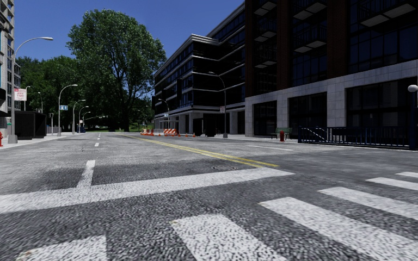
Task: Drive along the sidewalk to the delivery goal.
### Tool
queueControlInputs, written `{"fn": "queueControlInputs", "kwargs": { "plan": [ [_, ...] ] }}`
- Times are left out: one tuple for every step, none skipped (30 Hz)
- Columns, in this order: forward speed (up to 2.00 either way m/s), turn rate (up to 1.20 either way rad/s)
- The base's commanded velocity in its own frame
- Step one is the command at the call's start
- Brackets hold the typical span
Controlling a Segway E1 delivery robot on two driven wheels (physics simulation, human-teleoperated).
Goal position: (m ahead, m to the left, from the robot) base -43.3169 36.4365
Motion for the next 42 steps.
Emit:
{"fn": "queueControlInputs", "kwargs": {
  "plan": [
    [0.0,0.13],
    [0.0,0.13],
    [0.0,0.21],
    [0.0,0.24],
    [0.0,0.24],
    [0.0,0.24],
    [0.0,0.24],
    [0.0,0.24],
    [0.0,0.24],
    [0.0,0.24],
    [0.0,0.24],
    [0.0,0.24],
    [0.0,0.24],
    [0.0,0.24],
    [0.0,0.24],
    [0.0,0.24],
    [0.0,0.24],
    [0.0,0.24],
    [0.0,0.24],
    [0.0,0.24],
    [0.0,0.24],
    [0.0,0.24],
    [0.0,0.24],
    [0.0,0.24],
    [0.0,0.24],
    [0.0,0.24],
    [0.0,0.24],
    [0.0,0.24],
    [0.0,0.24],
    [0.0,0.24],
    [0.0,0.24],
    [0.0,0.24],
    [0.0,0.24],
    [0.0,0.24],
    [0.0,0.24],
    [0.0,0.24],
    [0.0,0.24],
    [0.0,0.24],
    [0.0,0.24],
    [0.0,0.24],
    [0.0,0.24],
    [0.0,0.24]
  ]
}}
